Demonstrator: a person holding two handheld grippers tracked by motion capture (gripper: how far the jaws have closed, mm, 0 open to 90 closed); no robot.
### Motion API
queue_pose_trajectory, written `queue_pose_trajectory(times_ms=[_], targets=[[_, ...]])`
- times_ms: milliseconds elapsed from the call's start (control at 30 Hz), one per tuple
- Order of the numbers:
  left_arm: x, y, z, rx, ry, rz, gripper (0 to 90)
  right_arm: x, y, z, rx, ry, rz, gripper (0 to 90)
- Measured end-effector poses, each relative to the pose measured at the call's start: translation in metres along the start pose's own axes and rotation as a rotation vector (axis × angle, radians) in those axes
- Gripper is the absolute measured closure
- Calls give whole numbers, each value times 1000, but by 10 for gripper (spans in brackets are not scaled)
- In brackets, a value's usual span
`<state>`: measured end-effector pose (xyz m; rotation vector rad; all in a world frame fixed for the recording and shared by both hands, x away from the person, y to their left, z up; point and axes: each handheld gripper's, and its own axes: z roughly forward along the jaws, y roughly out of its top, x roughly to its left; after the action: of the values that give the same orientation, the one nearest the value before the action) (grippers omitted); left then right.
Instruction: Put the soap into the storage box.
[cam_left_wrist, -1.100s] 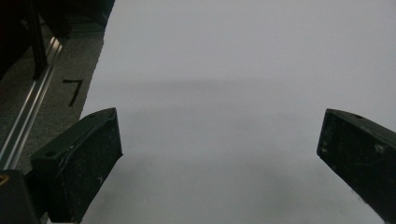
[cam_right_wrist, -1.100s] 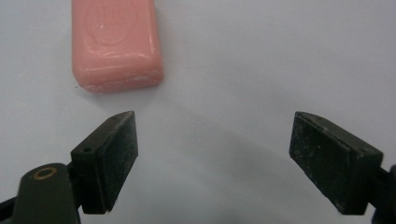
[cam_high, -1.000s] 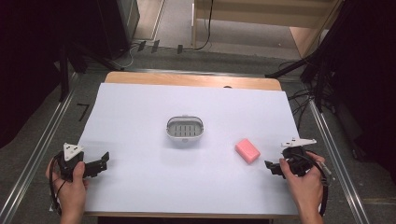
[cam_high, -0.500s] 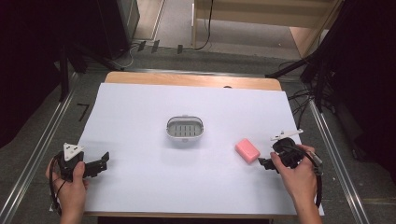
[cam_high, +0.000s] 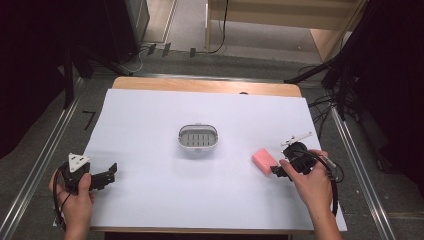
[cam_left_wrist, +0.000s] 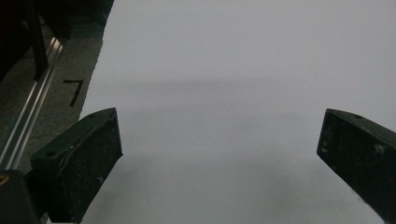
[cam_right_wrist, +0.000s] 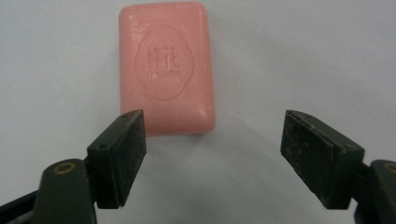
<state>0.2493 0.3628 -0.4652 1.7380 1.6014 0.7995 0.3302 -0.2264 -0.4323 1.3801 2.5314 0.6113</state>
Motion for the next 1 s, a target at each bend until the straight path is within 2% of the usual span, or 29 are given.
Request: queue_pose_trajectory(times_ms=[433, 567, 800, 1000], targets=[[-1, 0, 0, 2, 4, 3, 1, 10, 18, 5, 6, 29, -8, 260], [-1, 0, 0, 4, 5, 3, 1, 13, 23, 8, 5, 39, -24, 202], [-1, 0, 1, 2, 3, 3, 1, 20, 32, 18, 25, 51, -15, 195], [-1, 0, 0, 5, 4, 3, 1, 20, 36, 24, 49, 44, -3, 248]])
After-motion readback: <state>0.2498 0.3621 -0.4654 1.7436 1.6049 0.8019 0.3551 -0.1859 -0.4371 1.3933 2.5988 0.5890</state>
